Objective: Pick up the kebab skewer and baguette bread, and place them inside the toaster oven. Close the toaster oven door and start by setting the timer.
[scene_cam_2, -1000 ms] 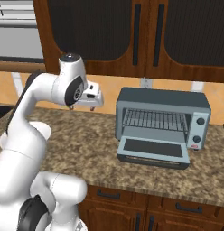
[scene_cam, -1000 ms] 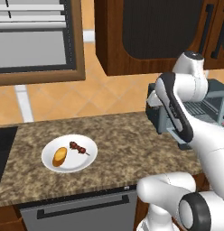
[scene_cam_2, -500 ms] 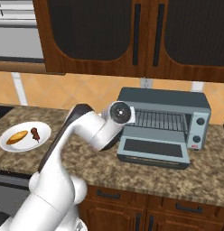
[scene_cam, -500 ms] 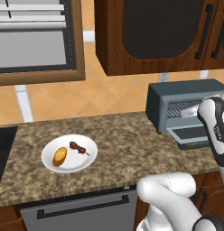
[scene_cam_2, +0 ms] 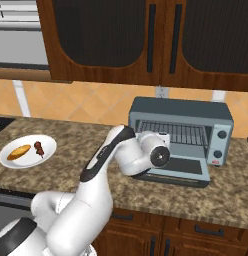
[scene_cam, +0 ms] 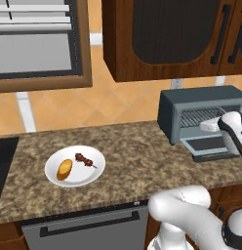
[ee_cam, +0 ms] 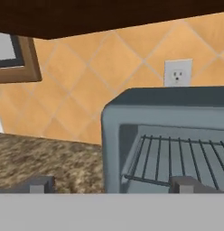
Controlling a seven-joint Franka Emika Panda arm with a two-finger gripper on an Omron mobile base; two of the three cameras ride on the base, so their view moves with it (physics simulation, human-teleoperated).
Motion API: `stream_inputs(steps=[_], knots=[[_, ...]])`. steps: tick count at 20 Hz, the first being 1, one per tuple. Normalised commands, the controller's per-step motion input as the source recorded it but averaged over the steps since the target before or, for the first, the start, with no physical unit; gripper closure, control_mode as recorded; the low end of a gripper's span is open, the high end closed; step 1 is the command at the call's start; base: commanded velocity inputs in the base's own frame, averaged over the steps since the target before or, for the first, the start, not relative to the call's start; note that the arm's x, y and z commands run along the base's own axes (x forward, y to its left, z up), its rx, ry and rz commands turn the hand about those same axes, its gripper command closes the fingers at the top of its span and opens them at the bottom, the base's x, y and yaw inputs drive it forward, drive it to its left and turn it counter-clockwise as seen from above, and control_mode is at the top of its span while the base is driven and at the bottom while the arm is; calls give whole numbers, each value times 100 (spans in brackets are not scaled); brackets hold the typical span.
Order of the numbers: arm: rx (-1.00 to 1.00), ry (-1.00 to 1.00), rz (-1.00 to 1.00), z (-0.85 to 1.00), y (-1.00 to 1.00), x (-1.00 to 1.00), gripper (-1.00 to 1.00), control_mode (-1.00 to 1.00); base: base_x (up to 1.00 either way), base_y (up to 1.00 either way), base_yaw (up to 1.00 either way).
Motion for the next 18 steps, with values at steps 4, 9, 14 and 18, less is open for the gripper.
stream_inputs(steps=[4, 9, 14, 18], knots=[[15, 2, 0, -23, -71, 67, -100, -100, 0, 0, 0], [-1, -4, 0, -37, -20, 54, -100, -100, 0, 0, 0], [-3, -9, 0, -33, 0, 38, -100, -100, 0, 0, 0], [0, -1, 0, -18, -6, 47, -100, -100, 0, 0, 0]])
